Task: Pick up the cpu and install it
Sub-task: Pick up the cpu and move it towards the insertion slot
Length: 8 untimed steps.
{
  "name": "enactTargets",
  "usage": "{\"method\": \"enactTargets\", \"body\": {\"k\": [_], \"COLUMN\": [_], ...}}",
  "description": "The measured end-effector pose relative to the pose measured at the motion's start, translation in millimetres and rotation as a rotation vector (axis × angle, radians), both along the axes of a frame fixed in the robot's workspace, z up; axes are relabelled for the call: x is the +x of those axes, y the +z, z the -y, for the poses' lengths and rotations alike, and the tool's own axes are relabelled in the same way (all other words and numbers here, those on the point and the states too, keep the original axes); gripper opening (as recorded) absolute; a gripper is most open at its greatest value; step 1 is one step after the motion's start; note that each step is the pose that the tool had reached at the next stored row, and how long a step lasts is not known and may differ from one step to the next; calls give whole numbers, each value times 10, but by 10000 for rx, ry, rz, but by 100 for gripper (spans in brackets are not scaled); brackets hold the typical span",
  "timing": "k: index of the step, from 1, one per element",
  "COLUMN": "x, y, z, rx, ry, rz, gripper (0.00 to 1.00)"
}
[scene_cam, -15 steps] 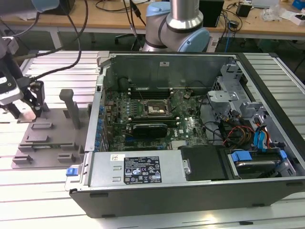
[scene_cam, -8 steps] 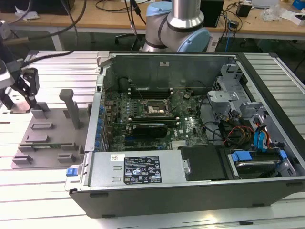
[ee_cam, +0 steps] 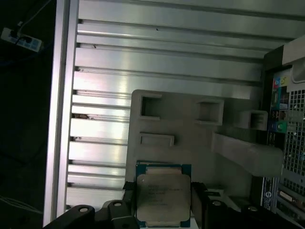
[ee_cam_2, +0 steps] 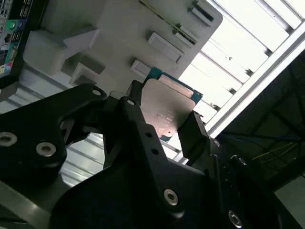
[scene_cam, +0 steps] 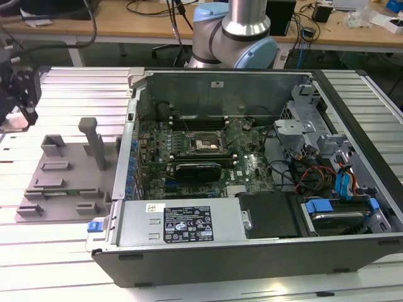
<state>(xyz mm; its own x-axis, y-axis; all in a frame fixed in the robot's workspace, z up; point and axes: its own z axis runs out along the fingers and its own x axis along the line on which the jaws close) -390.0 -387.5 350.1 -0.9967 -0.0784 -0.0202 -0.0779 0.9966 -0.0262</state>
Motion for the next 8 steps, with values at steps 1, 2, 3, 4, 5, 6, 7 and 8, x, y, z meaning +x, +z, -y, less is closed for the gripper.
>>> {"method": "enactTargets", "body": {"k": [1,2,3,4,5,6,7,8], "x": [0,0,0,0,0,0,0,0], "y": [44,185,286,302,304,304,304,304], "z": [0,0,0,0,0,0,0,0], "rx": [0,0,0,0,1,4,5,6], "ry": [0,0,0,0,1,0,0,0], "rz": [0,-1,0,0,1,2,2,1], "gripper": [55,55,55,55,55,55,55,55]}}
